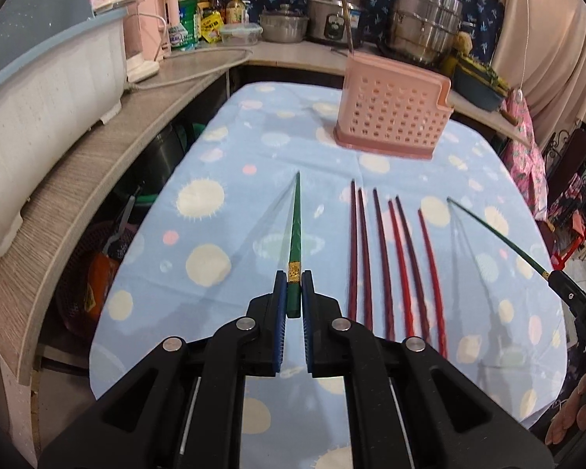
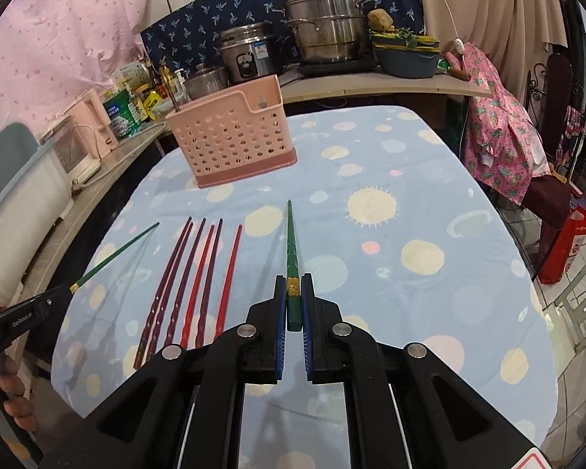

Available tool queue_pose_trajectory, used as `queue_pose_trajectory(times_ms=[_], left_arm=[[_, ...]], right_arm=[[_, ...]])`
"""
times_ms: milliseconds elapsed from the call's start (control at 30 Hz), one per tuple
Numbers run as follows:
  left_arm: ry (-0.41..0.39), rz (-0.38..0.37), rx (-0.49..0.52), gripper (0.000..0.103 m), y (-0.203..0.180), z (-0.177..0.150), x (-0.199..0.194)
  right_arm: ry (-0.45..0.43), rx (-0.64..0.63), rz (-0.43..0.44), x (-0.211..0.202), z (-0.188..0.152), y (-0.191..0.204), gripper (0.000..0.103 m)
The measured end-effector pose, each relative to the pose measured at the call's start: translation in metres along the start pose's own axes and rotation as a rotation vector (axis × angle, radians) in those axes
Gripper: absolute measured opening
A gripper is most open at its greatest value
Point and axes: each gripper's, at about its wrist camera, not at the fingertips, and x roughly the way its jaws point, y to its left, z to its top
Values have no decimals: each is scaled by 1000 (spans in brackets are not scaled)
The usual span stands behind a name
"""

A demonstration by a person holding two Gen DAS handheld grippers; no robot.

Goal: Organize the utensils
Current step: 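Lift both green chopsticks and lower them upright into the pink basket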

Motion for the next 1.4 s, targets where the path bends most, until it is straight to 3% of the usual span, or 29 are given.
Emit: queue_pose_trajectory(times_ms=[433, 833, 1200, 1400], left_arm=[[-157, -34, -37, 7, 4, 94, -29], [-287, -71, -48, 7, -11, 196, -44], [-468, -144, -62, 7, -44, 284, -72], [-469, -145, -55, 7, -58, 305, -50]], right_arm=[[-171, -4, 3, -21, 88, 0, 7], [-262, 51, 101, -15, 170, 3, 7], [-448, 75, 181, -17, 268, 31, 7], [-483, 78, 195, 4, 305, 46, 7]])
